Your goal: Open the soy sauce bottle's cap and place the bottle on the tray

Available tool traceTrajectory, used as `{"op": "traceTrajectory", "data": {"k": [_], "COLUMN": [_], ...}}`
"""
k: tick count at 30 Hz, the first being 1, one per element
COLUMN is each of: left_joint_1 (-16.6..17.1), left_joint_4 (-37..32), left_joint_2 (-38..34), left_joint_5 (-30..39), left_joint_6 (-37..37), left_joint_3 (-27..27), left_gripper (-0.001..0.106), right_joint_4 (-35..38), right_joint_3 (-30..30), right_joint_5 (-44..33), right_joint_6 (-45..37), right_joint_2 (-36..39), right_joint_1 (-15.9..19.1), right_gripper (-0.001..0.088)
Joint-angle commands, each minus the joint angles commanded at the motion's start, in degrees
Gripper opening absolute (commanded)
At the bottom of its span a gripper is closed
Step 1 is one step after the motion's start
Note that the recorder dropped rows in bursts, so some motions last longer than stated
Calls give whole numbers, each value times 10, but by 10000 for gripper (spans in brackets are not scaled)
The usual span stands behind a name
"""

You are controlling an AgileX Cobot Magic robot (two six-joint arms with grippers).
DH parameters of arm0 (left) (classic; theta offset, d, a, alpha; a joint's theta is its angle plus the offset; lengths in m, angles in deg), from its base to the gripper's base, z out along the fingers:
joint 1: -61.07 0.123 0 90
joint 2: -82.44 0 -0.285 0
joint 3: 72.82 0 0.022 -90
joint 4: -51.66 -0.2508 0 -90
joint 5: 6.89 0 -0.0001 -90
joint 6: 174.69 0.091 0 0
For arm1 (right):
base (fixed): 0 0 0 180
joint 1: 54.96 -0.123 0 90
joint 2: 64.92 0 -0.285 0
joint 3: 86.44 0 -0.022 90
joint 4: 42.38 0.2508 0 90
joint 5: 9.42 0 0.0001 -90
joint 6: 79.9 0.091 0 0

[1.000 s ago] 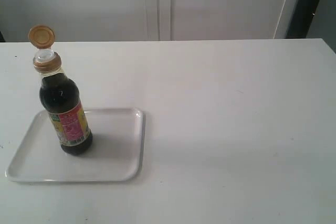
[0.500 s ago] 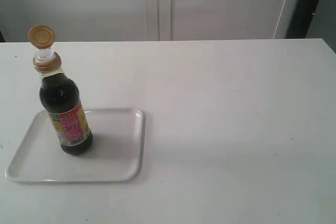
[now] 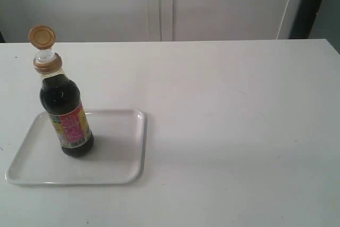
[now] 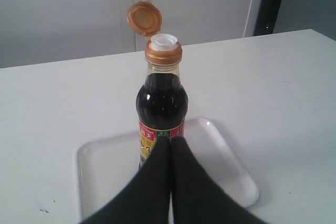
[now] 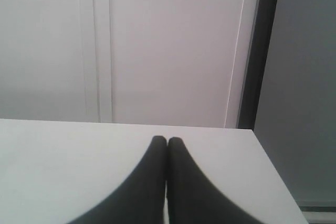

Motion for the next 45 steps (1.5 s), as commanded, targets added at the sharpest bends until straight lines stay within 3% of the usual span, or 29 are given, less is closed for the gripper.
{"op": "traceTrajectory", "data": {"k": [9,15,21,30,45], "left_joint_1": [0,0,1,1,1], "left_joint_4": [-26,-113,-115,-118,-119], "left_joint_2": [20,53,60,60,60], "left_joint_5": [-1,-10,-18,-25,-50], "left_joint_6": [-10,-105,-105,-105,-105], "left_joint_3": [-25,-93,-155,-202,-204], "left_gripper": [0,0,0,0,0], "right_joint_4": [0,0,0,0,0], "right_joint_3": [0,0,0,0,0], "right_joint_5": [0,0,0,0,0], "right_joint_6": [0,0,0,0,0], "right_joint_2": [0,0,0,0,0], "right_joint_1": [0,0,0,0,0], "right_gripper": [0,0,0,0,0]}}
